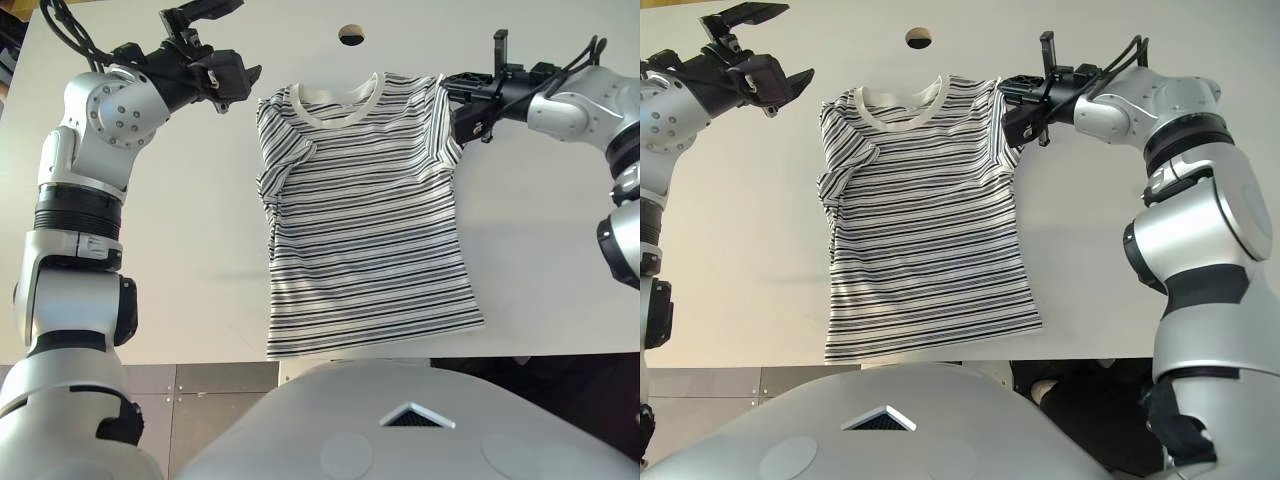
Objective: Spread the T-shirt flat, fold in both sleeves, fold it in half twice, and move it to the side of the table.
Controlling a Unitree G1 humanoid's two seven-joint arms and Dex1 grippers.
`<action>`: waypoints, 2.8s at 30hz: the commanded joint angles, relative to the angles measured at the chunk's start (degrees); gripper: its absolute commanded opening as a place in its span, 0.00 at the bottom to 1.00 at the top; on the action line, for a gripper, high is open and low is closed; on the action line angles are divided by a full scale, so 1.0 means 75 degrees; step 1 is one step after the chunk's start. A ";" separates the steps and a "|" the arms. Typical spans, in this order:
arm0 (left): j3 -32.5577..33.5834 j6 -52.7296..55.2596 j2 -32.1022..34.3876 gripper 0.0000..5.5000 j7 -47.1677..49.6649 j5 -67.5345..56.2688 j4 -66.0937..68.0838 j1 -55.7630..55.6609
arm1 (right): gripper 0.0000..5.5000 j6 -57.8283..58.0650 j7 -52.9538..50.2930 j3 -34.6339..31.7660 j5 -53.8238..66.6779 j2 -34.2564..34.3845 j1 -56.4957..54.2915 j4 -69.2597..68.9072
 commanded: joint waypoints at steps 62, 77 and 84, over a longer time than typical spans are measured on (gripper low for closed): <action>0.0482 0.1066 0.3205 0.69 -0.3737 -0.0553 -0.8026 0.5873 | 0.43 0.2267 1.0510 -0.1988 0.4674 -0.2896 0.4399 -0.9344; -0.0523 0.1037 0.2857 0.69 -0.4018 0.0717 -0.8287 0.6990 | 0.43 0.2340 1.0510 -0.1948 0.4556 -0.3837 0.6268 -1.0409; -0.0830 0.1128 0.2462 0.69 -0.3965 0.0326 -0.8358 0.7220 | 0.43 0.2372 1.0354 -0.1952 0.4738 -0.3662 0.6524 -1.0600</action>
